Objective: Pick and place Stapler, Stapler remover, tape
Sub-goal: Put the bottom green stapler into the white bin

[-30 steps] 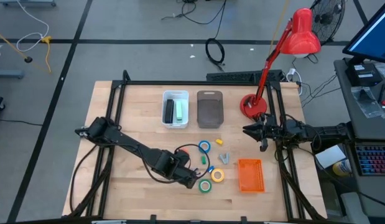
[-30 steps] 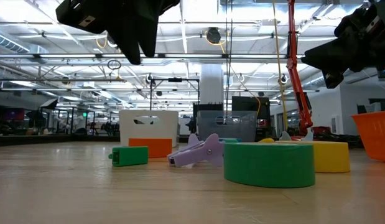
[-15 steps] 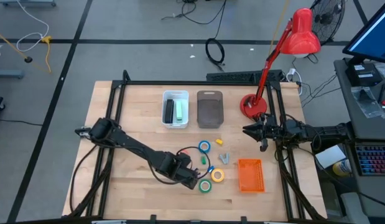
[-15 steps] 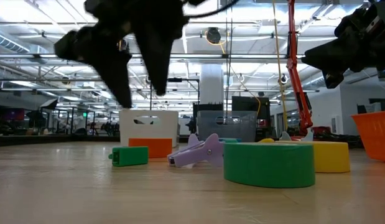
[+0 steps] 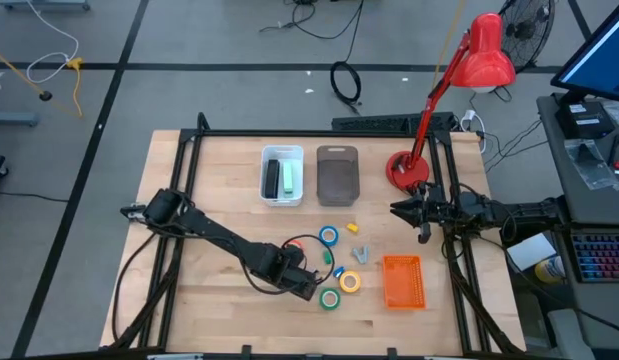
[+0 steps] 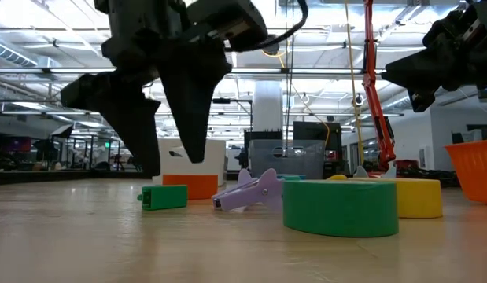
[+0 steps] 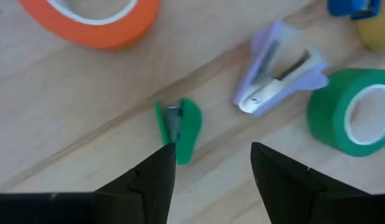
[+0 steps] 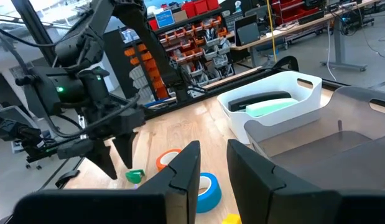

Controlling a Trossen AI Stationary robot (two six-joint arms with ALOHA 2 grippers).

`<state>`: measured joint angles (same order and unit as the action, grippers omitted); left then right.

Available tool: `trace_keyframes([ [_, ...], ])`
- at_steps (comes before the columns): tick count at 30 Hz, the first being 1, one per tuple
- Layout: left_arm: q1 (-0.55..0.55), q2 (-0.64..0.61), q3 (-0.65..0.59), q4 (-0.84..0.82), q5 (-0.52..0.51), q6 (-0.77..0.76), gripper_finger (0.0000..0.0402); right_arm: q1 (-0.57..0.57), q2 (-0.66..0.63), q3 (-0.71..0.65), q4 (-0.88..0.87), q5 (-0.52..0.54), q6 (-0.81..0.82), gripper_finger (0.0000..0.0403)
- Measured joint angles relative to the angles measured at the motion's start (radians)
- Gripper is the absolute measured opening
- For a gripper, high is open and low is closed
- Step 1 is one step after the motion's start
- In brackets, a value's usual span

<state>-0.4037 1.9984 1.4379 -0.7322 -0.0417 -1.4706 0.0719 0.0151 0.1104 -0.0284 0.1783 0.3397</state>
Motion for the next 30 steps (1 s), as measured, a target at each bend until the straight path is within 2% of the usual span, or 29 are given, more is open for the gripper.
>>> trace_keyframes([
  [16,0.016,0.009,-0.037,0.025,0.015,0.058,0.0212,0.000,0.000,0.000,0.001,0.001,0.000,0.0073],
  [23,0.021,0.054,-0.034,0.037,0.070,0.081,0.0211,0.000,0.000,0.000,0.001,0.003,0.001,0.0073],
  [30,0.024,0.057,-0.034,0.034,0.079,0.103,0.0209,0.000,0.000,0.000,0.001,0.003,0.007,0.0073],
])
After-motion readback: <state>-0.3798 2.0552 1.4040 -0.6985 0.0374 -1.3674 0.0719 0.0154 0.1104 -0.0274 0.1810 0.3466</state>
